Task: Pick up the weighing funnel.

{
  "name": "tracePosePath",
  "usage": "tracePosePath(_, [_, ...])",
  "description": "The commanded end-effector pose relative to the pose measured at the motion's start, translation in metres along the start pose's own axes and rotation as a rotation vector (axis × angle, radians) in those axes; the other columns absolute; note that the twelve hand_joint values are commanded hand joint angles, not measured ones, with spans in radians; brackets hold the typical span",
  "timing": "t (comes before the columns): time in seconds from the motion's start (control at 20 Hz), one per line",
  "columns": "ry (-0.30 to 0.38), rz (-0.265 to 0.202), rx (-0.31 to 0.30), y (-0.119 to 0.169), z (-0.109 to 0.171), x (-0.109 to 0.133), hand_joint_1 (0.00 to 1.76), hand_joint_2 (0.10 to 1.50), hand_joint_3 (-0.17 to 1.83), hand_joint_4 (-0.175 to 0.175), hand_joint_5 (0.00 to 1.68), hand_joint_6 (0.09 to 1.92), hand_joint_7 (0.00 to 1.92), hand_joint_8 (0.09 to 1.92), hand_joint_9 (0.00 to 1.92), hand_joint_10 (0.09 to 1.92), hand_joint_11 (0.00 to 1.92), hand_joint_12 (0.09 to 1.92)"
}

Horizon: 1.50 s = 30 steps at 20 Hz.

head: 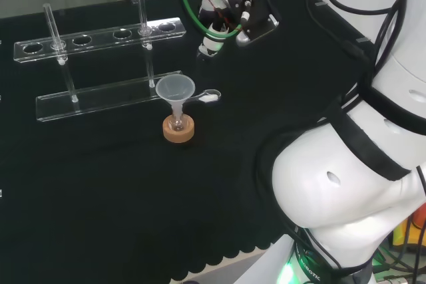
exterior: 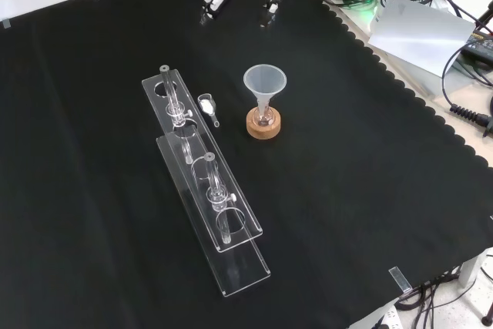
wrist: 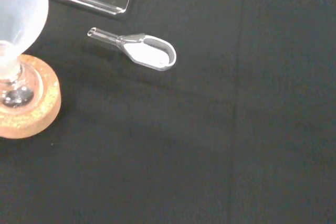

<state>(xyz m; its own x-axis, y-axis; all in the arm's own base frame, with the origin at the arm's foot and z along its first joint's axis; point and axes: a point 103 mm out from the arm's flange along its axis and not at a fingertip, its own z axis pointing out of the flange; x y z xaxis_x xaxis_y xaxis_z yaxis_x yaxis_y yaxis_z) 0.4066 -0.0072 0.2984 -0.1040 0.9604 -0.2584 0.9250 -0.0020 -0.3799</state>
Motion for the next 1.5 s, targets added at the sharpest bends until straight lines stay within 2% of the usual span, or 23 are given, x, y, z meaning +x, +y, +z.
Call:
tracePosePath(0.05, [0.037,-0.020,-0.012,0.012,0.018,-0.010,0.63,0.73,0.44,-0.028,0.42,0.09,0.43,0.65,0.76,0.53,0.52,1.28])
tracePosePath(0.4, [0.078,-0.049,-0.062,0.031,0.043,-0.026,0.70,0.72,0.46,-0.029,0.48,0.09,0.51,0.66,0.79,0.52,0.54,1.28])
tracePosePath(0.95, [0.150,-0.091,-0.068,0.067,0.081,-0.044,0.72,0.71,0.48,-0.030,0.52,0.09,0.55,0.64,0.81,0.50,0.55,1.27])
tracePosePath(1.25, [0.168,-0.106,-0.064,0.089,0.112,-0.042,0.75,0.70,0.48,-0.030,0.55,0.09,0.55,0.64,0.83,0.50,0.55,1.27])
tracePosePath(1.5, [0.203,-0.137,-0.067,0.104,0.128,-0.038,0.78,0.69,0.49,-0.032,0.57,0.09,0.56,0.64,0.83,0.50,0.55,1.27])
